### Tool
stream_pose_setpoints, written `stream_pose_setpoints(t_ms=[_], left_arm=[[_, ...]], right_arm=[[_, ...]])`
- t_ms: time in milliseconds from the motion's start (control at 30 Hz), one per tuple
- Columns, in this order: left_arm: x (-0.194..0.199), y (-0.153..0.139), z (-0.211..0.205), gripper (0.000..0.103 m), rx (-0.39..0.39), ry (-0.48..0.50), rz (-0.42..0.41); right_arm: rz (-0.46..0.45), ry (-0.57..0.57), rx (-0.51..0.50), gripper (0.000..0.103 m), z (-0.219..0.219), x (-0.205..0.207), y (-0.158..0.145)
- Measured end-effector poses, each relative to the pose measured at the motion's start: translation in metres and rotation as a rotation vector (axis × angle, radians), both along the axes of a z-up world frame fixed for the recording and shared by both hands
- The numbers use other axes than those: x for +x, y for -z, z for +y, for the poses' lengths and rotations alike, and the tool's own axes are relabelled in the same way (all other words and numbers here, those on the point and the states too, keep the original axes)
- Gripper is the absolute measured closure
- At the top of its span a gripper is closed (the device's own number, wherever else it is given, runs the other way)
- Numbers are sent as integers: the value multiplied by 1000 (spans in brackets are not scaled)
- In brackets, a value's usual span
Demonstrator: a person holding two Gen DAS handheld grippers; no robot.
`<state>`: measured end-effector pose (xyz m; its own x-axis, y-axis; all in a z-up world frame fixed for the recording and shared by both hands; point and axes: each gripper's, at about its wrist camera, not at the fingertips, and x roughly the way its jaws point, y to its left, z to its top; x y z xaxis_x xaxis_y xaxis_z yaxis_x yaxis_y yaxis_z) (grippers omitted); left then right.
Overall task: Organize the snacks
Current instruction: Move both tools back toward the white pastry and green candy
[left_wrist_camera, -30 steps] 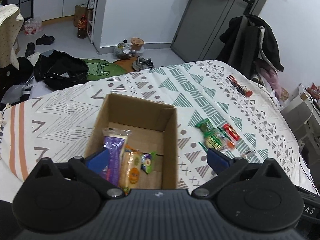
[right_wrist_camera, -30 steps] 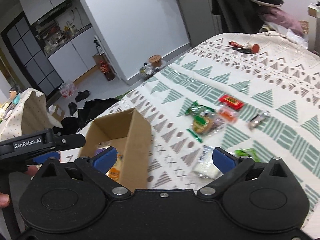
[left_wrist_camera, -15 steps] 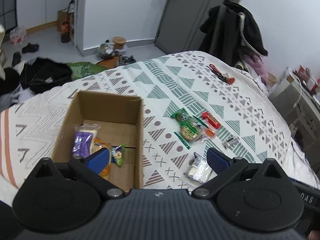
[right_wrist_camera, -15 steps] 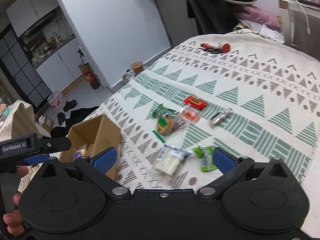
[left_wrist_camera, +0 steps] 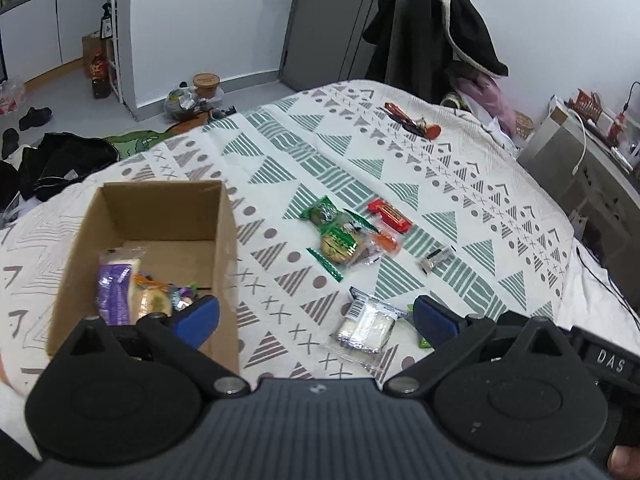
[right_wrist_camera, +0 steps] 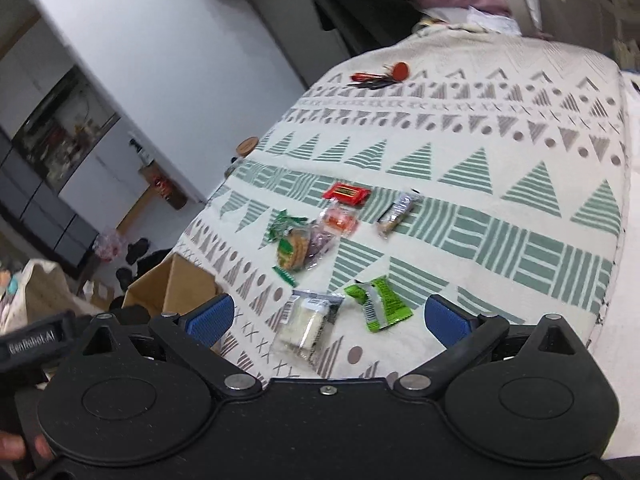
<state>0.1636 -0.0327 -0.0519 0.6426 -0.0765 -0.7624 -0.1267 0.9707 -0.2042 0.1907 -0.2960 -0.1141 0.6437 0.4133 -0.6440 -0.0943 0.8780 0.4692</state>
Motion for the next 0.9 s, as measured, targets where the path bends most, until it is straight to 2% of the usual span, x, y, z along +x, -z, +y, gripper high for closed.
stream_pose_setpoints(t_ms=[167, 300, 500, 900], left_arm=[[12, 18, -12, 1, -25, 18, 16], [22, 30, -22, 3, -40, 39, 35], [37, 49, -35, 4, -42, 74, 63], [64, 89, -48, 11, -48, 103, 127]], right_arm=[[30, 31, 49, 1, -10, 6, 10], [69, 64, 81, 8, -15, 14, 22], [104, 68, 61, 15, -12, 24, 32], [179, 67, 26, 23, -7, 49, 54]])
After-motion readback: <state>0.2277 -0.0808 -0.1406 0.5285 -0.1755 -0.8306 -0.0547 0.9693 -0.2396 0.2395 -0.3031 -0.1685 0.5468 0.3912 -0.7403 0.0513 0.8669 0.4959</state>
